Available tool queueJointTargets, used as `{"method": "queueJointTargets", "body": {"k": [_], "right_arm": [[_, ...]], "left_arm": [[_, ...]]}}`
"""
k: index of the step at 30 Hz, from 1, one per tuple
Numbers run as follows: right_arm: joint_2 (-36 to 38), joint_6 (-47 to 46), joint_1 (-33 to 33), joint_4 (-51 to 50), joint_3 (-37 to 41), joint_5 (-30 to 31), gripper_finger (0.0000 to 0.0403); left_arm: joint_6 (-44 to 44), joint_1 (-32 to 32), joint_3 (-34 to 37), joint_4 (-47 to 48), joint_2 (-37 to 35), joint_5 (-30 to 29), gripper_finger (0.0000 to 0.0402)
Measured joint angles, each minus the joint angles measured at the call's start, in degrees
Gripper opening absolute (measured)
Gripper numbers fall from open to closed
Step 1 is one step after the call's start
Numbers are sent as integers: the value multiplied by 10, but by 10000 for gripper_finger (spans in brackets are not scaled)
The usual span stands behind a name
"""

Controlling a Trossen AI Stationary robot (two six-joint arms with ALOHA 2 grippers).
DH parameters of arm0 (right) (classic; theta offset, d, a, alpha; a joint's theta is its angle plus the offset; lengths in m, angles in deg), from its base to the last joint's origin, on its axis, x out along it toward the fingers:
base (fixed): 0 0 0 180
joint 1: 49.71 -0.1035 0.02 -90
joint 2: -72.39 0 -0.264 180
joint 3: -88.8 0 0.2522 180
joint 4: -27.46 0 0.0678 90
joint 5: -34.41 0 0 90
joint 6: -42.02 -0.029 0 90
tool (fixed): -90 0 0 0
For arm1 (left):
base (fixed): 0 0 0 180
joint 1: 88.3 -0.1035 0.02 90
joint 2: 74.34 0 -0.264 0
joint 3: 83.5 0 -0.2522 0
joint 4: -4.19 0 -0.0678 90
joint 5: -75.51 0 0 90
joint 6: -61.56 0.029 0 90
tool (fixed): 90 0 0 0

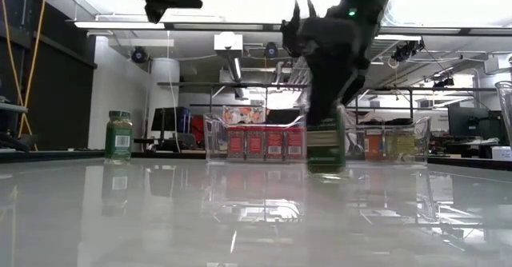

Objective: Sort spices by type
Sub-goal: Put the green seasoning bottle into the bottom transparent bin

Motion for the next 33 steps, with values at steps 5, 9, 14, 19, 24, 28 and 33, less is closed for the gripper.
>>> {"method": "queueJointTargets", "body": {"k": [5, 9, 14, 19, 24, 28, 33], "right_arm": [[87, 31, 8, -94, 0, 1, 193], [195, -9, -1, -195, 0, 35, 193], [325, -159, -71, -299, 0, 37, 193], [369, -367, -210, -404, 0, 32, 193], [357, -542, -333, -458, 0, 12, 193], [353, -645, -404, -465, 0, -33, 193], [331, -722, -468, -520, 7, -77, 193]], "left_arm": [[0, 0, 0, -56, 0, -14, 0], [0, -6, 0, -85, 2, -36, 0], [-5, -34, -1, -120, 16, -37, 0], [-20, -65, -1, -165, 48, -10, 0], [-34, -81, -1, -186, 73, 38, 0], [-32, -87, 0, -187, 76, 46, 0], [3, -95, 0, -187, 74, 48, 0]]}}
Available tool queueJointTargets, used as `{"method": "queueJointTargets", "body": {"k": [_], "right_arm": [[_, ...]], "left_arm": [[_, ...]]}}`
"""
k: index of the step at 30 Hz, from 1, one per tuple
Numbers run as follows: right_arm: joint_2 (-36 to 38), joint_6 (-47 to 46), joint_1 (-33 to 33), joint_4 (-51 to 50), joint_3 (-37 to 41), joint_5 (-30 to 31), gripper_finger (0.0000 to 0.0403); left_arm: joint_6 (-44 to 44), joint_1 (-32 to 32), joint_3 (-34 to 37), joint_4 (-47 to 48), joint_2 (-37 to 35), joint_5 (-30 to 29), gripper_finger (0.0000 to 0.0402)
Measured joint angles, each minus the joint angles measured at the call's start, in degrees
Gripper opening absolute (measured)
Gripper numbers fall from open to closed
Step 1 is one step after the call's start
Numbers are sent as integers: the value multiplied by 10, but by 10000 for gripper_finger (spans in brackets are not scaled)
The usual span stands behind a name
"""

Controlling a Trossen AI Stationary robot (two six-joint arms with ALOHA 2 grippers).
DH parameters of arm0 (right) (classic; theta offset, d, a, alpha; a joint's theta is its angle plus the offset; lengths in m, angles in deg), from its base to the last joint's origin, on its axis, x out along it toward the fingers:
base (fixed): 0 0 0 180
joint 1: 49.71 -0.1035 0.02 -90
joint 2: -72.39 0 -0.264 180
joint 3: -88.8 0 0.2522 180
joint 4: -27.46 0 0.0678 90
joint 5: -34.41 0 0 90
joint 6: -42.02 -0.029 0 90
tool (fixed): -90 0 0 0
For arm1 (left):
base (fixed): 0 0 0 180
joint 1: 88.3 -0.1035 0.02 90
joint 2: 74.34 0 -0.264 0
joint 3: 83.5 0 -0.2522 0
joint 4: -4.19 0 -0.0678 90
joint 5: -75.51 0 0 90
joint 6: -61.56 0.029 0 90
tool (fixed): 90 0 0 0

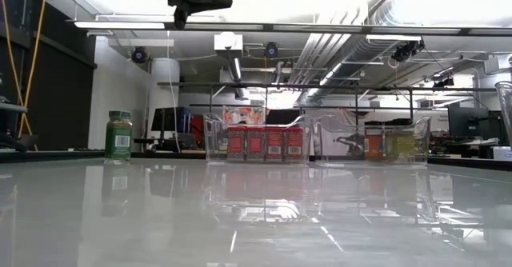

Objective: Sort spices by type
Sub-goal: Put the green seasoning bottle into the bottom transparent bin

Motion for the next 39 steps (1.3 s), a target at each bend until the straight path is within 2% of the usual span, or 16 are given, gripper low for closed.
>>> {"method": "queueJointTargets", "body": {"k": [5, 11, 14, 25, 29, 35, 37, 39], "right_arm": [[-1, -20, -27, 46, 75, 15, 193], [1, 54, -27, 65, 127, 72, 193], [12, 102, -27, 77, 148, 81, 193], [54, 284, -27, 154, 252, 87, 193], [63, 322, -27, 166, 281, 87, 193], [64, 338, -28, 165, 280, 87, 193], [64, 340, -28, 165, 280, 93, 206], [64, 338, -28, 181, 280, 103, 247]], "left_arm": [[2, -3, 0, 1, -1, 0, 0], [-1, -2, 0, 1, -1, 0, 0], [-3, -1, 0, 0, -2, 1, 0], [-43, -1, 0, 1, -2, 27, 0], [-48, -1, 0, 1, -2, 27, 0], [-54, -1, 0, 1, -2, 26, 0], [-60, -1, 0, 1, -2, 26, 0], [-62, -1, 0, 2, -2, 25, 0]]}}
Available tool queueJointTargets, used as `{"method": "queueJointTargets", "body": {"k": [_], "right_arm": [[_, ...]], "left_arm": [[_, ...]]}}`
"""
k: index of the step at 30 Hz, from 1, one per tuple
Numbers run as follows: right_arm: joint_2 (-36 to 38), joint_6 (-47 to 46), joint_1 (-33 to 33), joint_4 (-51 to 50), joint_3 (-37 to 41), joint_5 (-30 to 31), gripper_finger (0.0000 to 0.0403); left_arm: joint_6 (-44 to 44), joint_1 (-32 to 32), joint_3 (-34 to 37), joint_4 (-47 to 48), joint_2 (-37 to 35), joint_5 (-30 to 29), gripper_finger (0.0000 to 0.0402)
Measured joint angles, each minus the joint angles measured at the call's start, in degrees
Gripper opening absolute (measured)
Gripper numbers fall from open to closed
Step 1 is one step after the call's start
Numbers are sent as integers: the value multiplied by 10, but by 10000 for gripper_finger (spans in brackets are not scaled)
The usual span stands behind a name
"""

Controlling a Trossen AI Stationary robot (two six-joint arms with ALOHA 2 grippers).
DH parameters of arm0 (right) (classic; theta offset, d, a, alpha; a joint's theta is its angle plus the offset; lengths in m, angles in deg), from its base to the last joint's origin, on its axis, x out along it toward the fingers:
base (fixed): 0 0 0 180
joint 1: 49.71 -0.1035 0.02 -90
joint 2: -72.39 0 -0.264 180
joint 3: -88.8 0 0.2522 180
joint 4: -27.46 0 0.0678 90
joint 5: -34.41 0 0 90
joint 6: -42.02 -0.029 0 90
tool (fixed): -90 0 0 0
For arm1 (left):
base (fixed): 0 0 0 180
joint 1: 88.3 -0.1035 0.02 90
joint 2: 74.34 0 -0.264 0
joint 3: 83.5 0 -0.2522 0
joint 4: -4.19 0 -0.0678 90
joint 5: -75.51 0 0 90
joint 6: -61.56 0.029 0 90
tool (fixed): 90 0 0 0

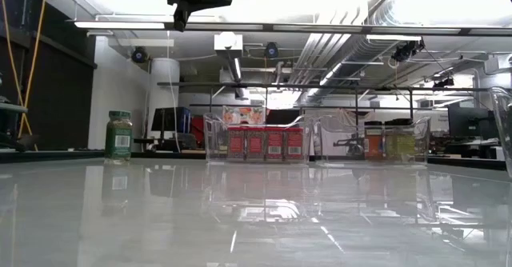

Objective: Sort spices by type
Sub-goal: Put the green seasoning bottle into the bottom transparent bin

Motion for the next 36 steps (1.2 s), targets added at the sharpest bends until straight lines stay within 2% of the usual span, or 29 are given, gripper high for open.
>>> {"method": "queueJointTargets", "body": {"k": [2, 5, 14, 21, 24, 29, 32, 34, 36], "right_arm": [[0, 0, 0, 10, -1, 2, 283], [-1, -5, 1, 8, -1, 2, 303], [-1, -8, 12, -5, -38, -32, 310], [-1, -85, 12, -4, -116, -43, 311], [-1, -129, 12, 0, -164, 3, 311], [-1, -199, 39, 1, -224, 191, 311], [-1, -192, 97, 16, -231, 263, 311], [-5, -144, 150, 45, -231, 272, 311], [-15, -64, 206, 88, -231, 263, 311]], "left_arm": [[0, 0, 0, 0, 0, -1, 0], [0, 0, 0, 3, 0, -1, 0], [0, 0, 0, 8, 0, -1, 0], [0, 0, 0, 10, 0, 1, 0], [7, 0, 0, 10, -7, 14, 0], [52, 0, 0, 10, -30, 35, 0], [64, -1, 0, 27, -53, 27, 0], [52, -5, -13, 103, -69, -10, 0], [12, -17, -54, 256, -73, -58, 0]]}}
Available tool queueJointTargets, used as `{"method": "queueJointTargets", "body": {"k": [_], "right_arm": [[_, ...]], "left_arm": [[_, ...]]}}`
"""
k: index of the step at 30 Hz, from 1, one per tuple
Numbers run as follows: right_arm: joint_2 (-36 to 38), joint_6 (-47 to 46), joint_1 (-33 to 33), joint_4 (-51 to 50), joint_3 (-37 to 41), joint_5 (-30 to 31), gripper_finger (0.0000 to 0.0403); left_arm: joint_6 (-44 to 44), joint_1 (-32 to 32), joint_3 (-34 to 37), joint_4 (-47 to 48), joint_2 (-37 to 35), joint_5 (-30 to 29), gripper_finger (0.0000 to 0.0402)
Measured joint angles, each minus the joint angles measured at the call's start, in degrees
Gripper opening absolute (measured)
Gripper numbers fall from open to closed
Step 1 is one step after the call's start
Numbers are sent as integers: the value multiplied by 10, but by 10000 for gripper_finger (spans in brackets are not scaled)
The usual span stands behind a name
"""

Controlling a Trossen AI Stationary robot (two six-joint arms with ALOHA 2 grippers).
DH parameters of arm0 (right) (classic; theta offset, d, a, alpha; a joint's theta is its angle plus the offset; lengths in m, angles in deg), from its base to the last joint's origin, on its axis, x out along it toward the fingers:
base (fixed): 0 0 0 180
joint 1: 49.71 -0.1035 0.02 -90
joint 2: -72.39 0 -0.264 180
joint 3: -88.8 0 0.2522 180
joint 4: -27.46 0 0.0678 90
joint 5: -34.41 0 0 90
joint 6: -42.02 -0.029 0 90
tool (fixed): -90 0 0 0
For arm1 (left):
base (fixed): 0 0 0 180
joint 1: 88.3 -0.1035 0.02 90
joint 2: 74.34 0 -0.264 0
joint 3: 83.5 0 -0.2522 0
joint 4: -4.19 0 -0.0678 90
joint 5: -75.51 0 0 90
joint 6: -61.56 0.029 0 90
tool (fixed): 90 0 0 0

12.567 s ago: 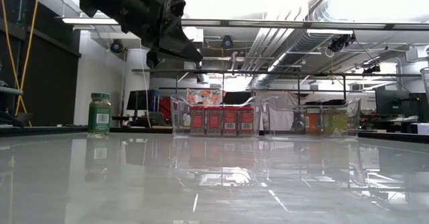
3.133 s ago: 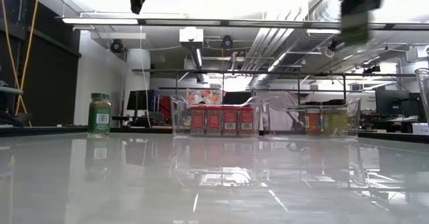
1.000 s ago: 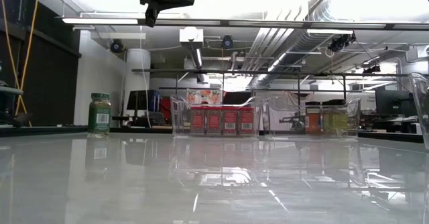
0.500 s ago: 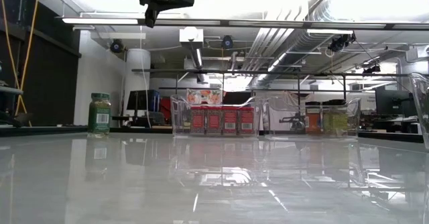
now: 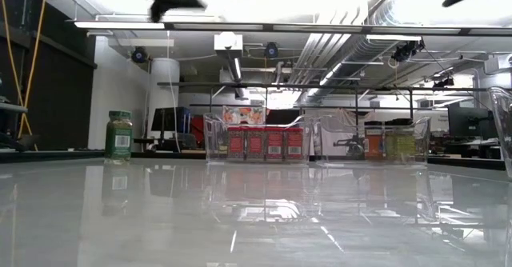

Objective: Sort spices by type
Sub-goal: Put the green seasoning bottle into the bottom transparent bin

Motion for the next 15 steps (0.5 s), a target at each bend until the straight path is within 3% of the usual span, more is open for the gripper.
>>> {"method": "queueJointTargets", "body": {"k": [3, 5, 9, 15], "right_arm": [[-22, 139, 80, 80, 0, -36, 312], [-43, 235, 129, 137, 0, -73, 312], [-86, 362, 214, 220, 0, -165, 312], [-134, 435, 279, 269, 1, -228, 312]], "left_arm": [[-27, -44, -92, 245, 28, -17, 0], [-6, -77, -155, 356, 58, -25, 3], [61, -148, -243, 480, 116, -63, 32], [57, -240, -258, 577, 170, -75, 125]]}}
